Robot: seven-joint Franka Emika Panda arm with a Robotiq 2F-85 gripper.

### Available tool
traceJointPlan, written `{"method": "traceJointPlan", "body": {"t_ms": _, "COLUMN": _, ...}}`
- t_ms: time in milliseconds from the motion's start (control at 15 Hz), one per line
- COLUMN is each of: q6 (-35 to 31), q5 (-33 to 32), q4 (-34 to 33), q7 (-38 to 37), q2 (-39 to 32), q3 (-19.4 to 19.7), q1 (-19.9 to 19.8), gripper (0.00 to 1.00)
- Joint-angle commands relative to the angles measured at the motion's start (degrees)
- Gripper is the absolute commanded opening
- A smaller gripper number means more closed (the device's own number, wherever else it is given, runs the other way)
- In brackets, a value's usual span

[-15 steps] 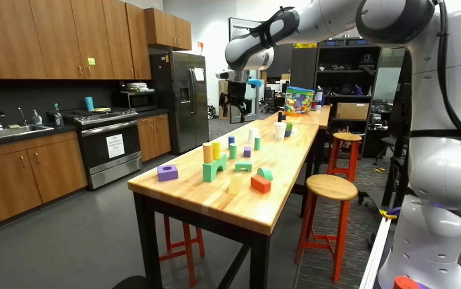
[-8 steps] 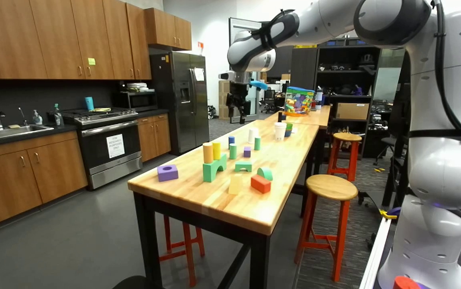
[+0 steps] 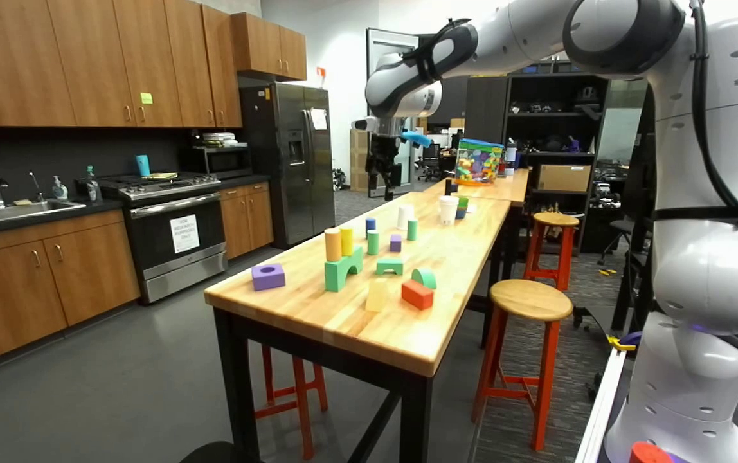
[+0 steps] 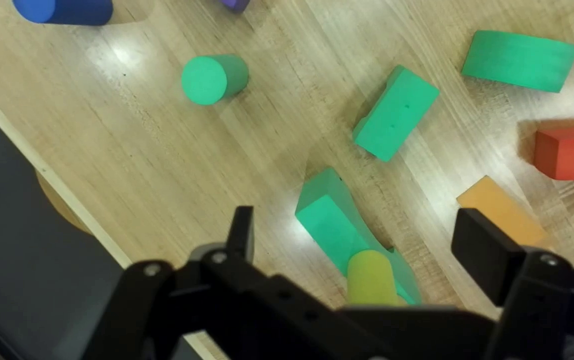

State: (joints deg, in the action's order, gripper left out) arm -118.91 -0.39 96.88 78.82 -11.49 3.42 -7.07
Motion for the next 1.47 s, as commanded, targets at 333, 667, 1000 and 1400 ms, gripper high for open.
{"method": "traceJointPlan", "body": {"t_ms": 333, "q6": -1.34, "q5": 1.2, "q4": -0.69, "q7": -26.25, "q2": -1.3, "q3": 0.42, "q1": -0.12, "gripper": 1.0}}
{"method": "traceJointPlan", "body": {"t_ms": 667, "q6": -3.2, "q5": 1.73, "q4": -0.2, "q7": -40.95, "q2": -1.29, "q3": 0.65, "q1": -0.52, "gripper": 1.0}}
{"method": "traceJointPlan", "body": {"t_ms": 1000, "q6": -2.43, "q5": 1.14, "q4": -0.21, "q7": -40.17, "q2": -1.26, "q3": 0.05, "q1": -1.05, "gripper": 1.0}}
{"method": "traceJointPlan", "body": {"t_ms": 1400, "q6": -8.37, "q5": 0.03, "q4": 1.06, "q7": -60.55, "q2": -0.92, "q3": 1.0, "q1": 0.09, "gripper": 1.0}}
